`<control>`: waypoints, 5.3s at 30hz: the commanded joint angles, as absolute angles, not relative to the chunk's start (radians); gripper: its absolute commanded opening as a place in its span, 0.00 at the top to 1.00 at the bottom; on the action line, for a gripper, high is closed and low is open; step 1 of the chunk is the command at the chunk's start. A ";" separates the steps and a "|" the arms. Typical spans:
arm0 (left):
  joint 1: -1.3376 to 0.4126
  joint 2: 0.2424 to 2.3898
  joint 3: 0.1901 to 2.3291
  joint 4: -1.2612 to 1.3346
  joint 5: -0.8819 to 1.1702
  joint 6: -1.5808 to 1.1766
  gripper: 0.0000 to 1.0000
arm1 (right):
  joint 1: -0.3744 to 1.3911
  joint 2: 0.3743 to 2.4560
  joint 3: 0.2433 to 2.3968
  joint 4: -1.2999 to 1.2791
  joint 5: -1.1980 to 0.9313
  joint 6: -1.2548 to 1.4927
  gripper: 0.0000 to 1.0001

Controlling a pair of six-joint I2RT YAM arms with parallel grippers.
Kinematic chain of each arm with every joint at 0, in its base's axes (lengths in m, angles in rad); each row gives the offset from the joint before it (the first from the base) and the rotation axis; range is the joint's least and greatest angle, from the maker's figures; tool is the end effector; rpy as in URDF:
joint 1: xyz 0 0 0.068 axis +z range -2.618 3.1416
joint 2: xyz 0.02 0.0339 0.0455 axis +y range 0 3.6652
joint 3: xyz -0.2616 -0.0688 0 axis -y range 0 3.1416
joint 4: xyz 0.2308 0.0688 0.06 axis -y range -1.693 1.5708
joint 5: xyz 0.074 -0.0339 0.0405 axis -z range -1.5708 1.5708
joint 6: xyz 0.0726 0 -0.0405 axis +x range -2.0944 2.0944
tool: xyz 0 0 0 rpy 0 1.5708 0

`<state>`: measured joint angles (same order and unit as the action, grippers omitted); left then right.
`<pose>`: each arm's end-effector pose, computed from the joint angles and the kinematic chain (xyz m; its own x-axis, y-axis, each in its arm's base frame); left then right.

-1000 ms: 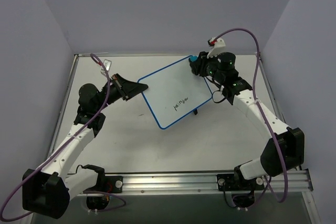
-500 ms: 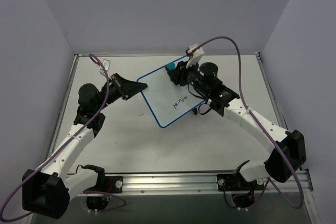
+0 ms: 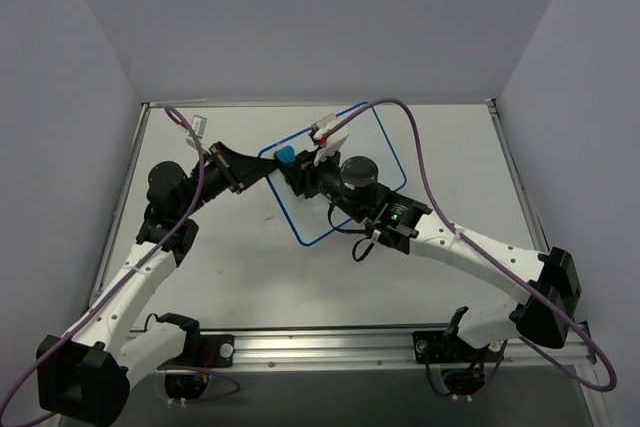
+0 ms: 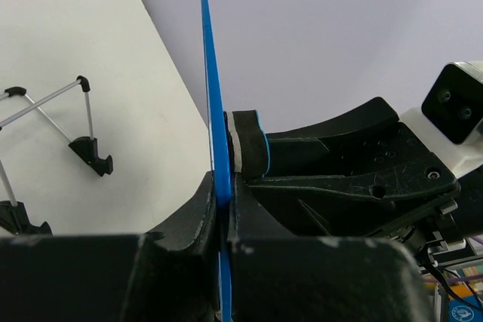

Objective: Erase the whiteboard

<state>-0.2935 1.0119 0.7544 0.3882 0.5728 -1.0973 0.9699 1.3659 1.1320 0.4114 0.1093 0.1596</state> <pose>0.2314 -0.1110 0.3521 -0.6173 -0.5948 -0.5150 0.4565 0.2624 -0.8502 0.2039 0.2834 0.4003 -0.0221 0.2472 -0.9687 -0.7654 0.6192 0.1754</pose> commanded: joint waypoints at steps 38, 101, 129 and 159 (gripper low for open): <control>-0.285 0.874 0.801 0.617 0.525 -1.267 0.98 | 0.523 1.325 0.804 0.562 -0.170 0.272 0.88; -0.227 0.949 0.831 0.692 0.802 -1.224 0.98 | 0.411 1.623 1.322 0.256 -0.462 0.153 0.88; -0.219 0.896 0.833 0.379 0.657 -1.017 0.98 | 0.214 1.259 1.101 0.151 -0.175 0.229 0.88; -0.210 0.854 0.790 0.428 0.635 -0.971 0.98 | -0.112 1.858 1.203 0.095 0.090 0.252 0.28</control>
